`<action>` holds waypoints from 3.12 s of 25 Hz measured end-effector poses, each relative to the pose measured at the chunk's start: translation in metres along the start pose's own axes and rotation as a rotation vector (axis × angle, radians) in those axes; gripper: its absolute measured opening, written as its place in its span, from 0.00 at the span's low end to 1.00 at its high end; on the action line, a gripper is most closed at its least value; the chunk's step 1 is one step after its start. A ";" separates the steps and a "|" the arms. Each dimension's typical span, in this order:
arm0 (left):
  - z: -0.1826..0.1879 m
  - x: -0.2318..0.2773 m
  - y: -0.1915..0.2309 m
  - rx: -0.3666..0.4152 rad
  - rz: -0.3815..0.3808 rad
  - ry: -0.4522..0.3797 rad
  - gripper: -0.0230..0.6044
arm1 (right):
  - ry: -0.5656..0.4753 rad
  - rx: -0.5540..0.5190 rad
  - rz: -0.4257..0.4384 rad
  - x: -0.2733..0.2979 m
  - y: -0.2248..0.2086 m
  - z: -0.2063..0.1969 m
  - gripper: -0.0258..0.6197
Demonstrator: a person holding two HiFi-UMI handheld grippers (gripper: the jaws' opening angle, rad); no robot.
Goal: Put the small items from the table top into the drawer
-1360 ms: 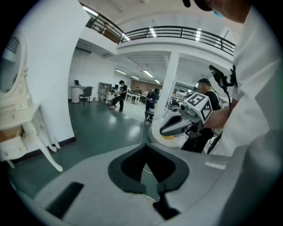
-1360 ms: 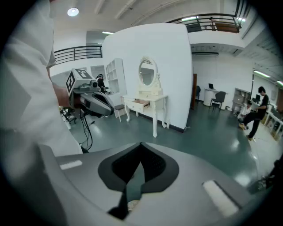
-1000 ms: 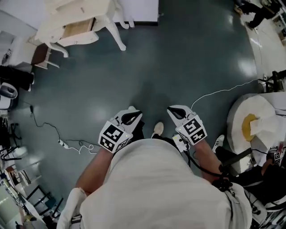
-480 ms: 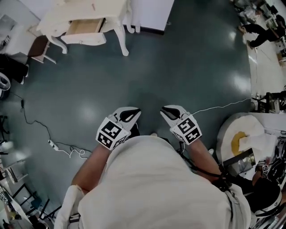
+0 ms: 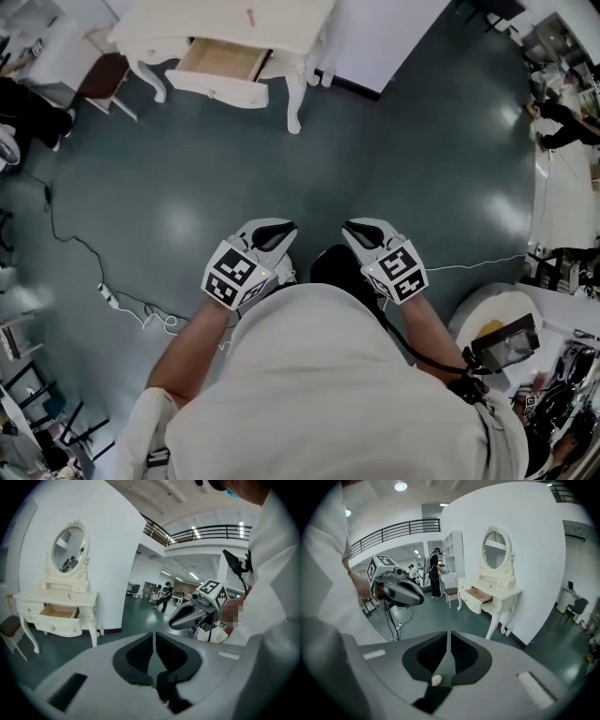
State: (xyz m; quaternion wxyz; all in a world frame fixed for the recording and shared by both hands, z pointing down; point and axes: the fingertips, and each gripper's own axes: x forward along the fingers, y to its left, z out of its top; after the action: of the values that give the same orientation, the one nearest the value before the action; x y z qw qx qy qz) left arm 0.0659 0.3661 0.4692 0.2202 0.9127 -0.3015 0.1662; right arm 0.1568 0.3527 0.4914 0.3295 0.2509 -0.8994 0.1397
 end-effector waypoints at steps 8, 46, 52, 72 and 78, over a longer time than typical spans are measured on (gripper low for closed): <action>0.039 0.021 0.074 -0.064 0.132 -0.013 0.08 | -0.019 -0.042 0.081 0.043 -0.073 0.044 0.04; 0.256 0.190 0.651 -0.190 0.427 0.157 0.15 | -0.026 0.164 -0.086 0.217 -0.343 0.231 0.07; 0.242 0.224 0.724 -0.260 0.445 0.213 0.18 | -0.001 0.300 -0.200 0.218 -0.343 0.218 0.07; 0.211 0.274 0.775 -0.238 0.471 0.353 0.14 | 0.064 0.449 -0.328 0.199 -0.335 0.200 0.06; 0.208 0.270 0.770 -0.224 0.441 0.375 0.11 | 0.068 0.421 -0.308 0.202 -0.339 0.205 0.06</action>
State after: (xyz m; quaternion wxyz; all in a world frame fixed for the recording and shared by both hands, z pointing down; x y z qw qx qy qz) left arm -0.1728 -0.4230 0.6427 0.3298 0.7488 -0.4629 0.3410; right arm 0.1013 -0.0884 0.5025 0.3174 0.4432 -0.7902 0.2801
